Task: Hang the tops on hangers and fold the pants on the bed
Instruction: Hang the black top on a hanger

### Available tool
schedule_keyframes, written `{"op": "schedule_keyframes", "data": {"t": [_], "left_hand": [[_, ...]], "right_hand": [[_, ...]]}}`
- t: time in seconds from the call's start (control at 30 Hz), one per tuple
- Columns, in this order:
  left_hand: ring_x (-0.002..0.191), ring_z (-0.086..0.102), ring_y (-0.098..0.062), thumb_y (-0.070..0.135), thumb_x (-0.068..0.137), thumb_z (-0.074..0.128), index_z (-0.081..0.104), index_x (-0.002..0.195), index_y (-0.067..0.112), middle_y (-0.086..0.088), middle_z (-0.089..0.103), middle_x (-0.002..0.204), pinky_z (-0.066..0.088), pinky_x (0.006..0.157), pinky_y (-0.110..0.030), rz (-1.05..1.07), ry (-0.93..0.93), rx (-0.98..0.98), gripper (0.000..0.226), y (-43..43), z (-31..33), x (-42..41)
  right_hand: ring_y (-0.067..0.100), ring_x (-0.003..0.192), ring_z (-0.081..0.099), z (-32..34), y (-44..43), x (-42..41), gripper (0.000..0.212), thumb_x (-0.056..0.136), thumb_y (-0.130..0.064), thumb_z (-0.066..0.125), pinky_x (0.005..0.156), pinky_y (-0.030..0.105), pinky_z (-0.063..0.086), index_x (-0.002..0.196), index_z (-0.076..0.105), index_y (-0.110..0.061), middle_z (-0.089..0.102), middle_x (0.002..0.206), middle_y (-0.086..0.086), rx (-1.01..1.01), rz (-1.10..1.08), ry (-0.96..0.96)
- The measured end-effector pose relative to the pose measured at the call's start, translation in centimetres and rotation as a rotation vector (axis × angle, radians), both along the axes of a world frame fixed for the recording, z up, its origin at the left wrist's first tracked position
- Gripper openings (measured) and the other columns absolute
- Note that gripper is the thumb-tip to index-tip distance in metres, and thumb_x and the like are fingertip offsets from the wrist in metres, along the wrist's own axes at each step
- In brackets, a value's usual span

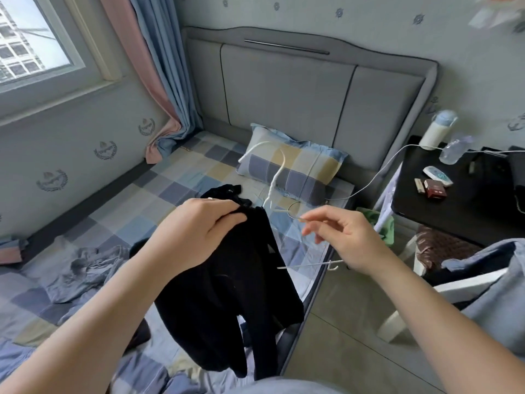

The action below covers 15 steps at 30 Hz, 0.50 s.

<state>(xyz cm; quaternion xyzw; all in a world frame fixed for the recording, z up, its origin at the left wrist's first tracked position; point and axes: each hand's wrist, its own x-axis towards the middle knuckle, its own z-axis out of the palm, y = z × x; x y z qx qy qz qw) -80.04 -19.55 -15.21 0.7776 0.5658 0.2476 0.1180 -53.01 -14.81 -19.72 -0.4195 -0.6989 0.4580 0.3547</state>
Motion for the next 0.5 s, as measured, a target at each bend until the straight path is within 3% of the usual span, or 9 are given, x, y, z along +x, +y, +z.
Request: {"op": "schedule_keyframes", "data": {"t": [0.17, 0.23, 0.3, 0.4, 0.47, 0.5], "left_hand": [[0.073, 0.056, -0.008, 0.031, 0.1, 0.054, 0.068, 0.088, 0.012, 0.009, 0.058, 0.066, 0.041, 0.059, -0.022, 0.04, -0.019, 0.039, 0.026, -0.5, 0.0, 1.4], [0.075, 0.056, -0.01, 0.032, 0.101, 0.054, 0.069, 0.089, 0.012, 0.007, 0.059, 0.067, 0.042, 0.061, -0.025, 0.065, -0.018, 0.041, 0.027, -0.4, 0.2, 1.6], [0.076, 0.057, -0.008, 0.031, 0.1, 0.054, 0.07, 0.091, 0.015, 0.009, 0.061, 0.068, 0.042, 0.062, -0.026, 0.079, -0.046, 0.006, 0.024, -0.4, 0.3, 1.2], [0.065, 0.056, -0.007, 0.028, 0.101, 0.056, 0.069, 0.087, 0.015, 0.008, 0.06, 0.063, 0.04, 0.056, -0.025, 0.164, -0.12, -0.006, 0.023, -0.7, -0.3, 1.0], [0.064, 0.057, -0.009, 0.025, 0.101, 0.057, 0.071, 0.09, 0.012, 0.005, 0.063, 0.067, 0.043, 0.056, -0.022, 0.249, -0.221, 0.038, 0.022, -1.0, -0.6, 1.2], [0.067, 0.058, -0.008, 0.023, 0.101, 0.057, 0.072, 0.091, 0.013, 0.006, 0.066, 0.07, 0.043, 0.058, -0.019, 0.284, -0.278, 0.062, 0.02, -1.1, -0.7, 1.5]], "right_hand": [[0.005, 0.06, 0.052, -1.1, -0.2, -0.8, 0.023, 0.097, -0.004, 0.061, 0.066, 0.025, 0.047, 0.094, 0.073, -0.024, 0.073, 0.079, -0.008, 0.024, -0.049, -0.017], [0.001, 0.066, 0.059, -1.0, -0.2, -1.0, 0.024, 0.097, -0.005, 0.062, 0.071, 0.019, 0.05, 0.095, 0.074, -0.026, 0.075, 0.081, -0.01, 0.023, -0.045, -0.004], [0.001, 0.087, 0.067, -0.8, -0.1, -0.9, 0.022, 0.097, -0.008, 0.063, 0.086, 0.021, 0.053, 0.099, 0.075, -0.027, 0.076, 0.092, -0.012, 0.026, -0.037, -0.025], [0.004, 0.119, 0.056, -1.4, -0.8, -0.6, 0.02, 0.096, -0.011, 0.064, 0.107, 0.02, 0.039, 0.112, 0.072, -0.02, 0.067, 0.12, -0.01, 0.425, -0.2, -0.202], [0.008, 0.111, 0.058, -2.3, -2.1, -1.0, 0.019, 0.095, -0.011, 0.06, 0.1, 0.023, 0.044, 0.111, 0.07, -0.011, 0.065, 0.113, -0.002, 0.631, -0.259, -0.192], [0.006, 0.106, 0.06, -2.9, -2.9, -1.5, 0.019, 0.096, -0.013, 0.059, 0.095, 0.025, 0.048, 0.111, 0.069, -0.011, 0.066, 0.109, -0.003, 0.589, -0.207, -0.163]]}}
